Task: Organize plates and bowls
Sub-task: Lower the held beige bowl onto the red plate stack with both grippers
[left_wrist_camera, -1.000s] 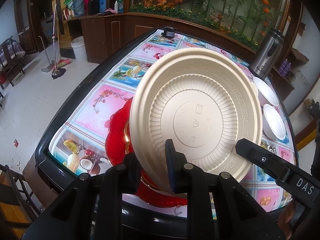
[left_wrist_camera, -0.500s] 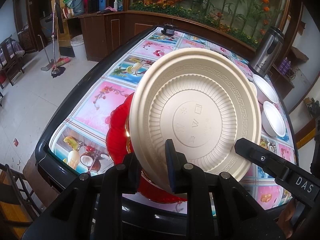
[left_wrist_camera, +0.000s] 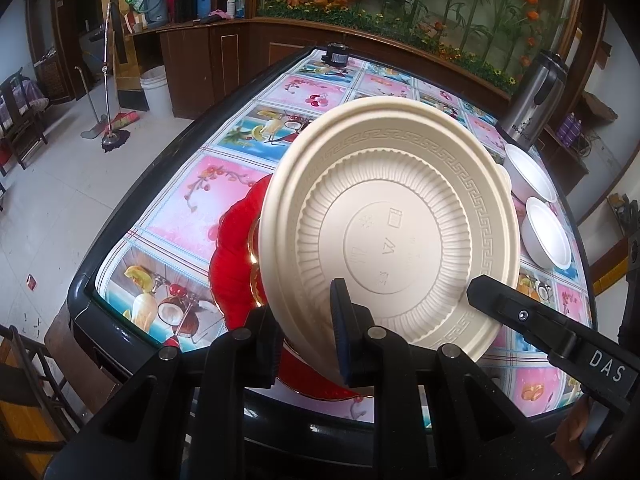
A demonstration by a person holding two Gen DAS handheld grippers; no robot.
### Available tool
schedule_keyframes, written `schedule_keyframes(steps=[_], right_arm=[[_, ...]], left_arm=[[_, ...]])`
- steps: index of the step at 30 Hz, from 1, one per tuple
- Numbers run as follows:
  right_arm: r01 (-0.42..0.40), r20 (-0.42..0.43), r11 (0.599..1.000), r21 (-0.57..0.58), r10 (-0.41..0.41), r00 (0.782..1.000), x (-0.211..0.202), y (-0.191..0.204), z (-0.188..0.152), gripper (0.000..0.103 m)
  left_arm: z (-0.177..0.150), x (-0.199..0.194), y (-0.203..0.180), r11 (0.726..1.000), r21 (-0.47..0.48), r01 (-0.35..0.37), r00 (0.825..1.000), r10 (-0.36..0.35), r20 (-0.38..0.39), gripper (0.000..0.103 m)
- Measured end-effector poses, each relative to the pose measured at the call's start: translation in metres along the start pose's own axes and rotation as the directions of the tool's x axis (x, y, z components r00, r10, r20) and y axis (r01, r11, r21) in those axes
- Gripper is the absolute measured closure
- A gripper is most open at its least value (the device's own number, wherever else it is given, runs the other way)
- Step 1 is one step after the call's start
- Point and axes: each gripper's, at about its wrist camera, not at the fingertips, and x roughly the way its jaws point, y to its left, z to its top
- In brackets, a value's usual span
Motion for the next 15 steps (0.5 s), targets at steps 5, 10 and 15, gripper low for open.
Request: schedule_keyframes(steps=[5,10,15], right_arm=[[0.002,-0.004,1.000,0.000,-0.002,1.000,0.0008,0.0002,0.0001,0.090],[0.002,-0.006,1.000,0.002,-0.002,1.000,0.0016,0.0000,-0.0001,0.090],[0.004,-0.010,1.000,0.003,-0.004,1.000,0.0029,-0.0002,-0.0002,0.090]], left_arm=[[-0.0009,0.0000,0.0005,1.000,-0.004,0.003,1.000,-0.003,-0.004,0.084],[-0.0017,0.0000,0.0011,1.000,-0.005,0.004,1.000,-0.004,-0.006,0.084],[-0.0015,0.0000,0.0020,1.000,-0.007,0.006,1.000,-0.006,-0.009,0.084]])
